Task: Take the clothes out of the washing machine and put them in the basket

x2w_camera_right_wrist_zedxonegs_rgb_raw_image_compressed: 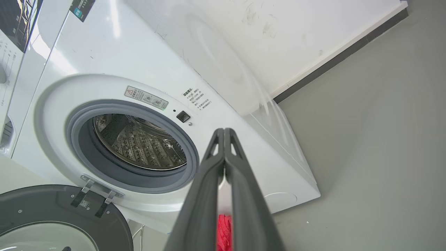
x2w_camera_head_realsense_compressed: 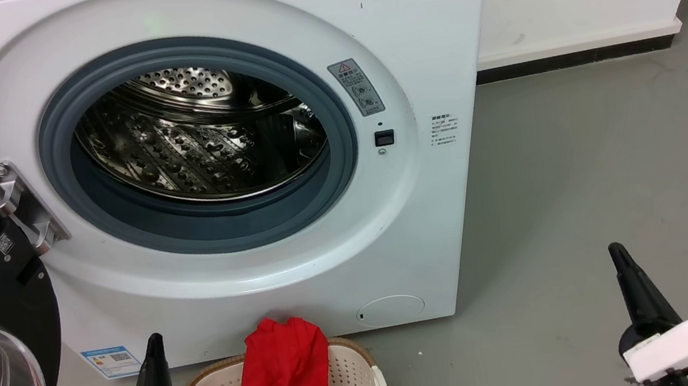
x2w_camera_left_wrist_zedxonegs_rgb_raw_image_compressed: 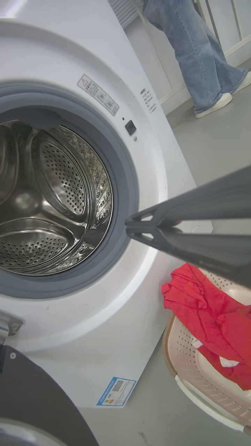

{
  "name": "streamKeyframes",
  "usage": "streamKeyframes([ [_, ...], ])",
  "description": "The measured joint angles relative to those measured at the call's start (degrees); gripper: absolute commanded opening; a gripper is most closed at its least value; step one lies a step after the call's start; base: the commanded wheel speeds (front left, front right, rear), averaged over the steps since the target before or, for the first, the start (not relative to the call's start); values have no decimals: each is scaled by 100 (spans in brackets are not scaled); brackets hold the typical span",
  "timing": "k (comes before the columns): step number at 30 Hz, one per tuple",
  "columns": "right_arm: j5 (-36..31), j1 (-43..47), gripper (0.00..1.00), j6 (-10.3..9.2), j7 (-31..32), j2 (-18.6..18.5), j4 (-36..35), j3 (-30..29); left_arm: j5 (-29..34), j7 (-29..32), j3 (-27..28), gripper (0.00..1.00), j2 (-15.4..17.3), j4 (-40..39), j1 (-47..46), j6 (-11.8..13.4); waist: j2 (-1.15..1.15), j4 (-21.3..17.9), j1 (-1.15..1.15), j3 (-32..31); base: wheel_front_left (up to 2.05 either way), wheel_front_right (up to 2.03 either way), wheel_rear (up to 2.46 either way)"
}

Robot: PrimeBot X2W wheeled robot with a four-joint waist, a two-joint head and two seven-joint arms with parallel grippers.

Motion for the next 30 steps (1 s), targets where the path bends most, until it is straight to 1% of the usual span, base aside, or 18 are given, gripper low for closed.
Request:
streamKeyframes([
  [16, 1236, -174, 0, 0, 154, -21, 179, -76, -1195, 201, 42, 0, -53, 118, -174, -73, 0, 55, 0, 20, 0, 0, 0],
  [30, 2132, -275, 0, 0, 275, -31, 334, -144, -2100, 365, 66, 0, -77, 205, -285, -153, 0, 103, 0, 37, 0, 0, 0],
])
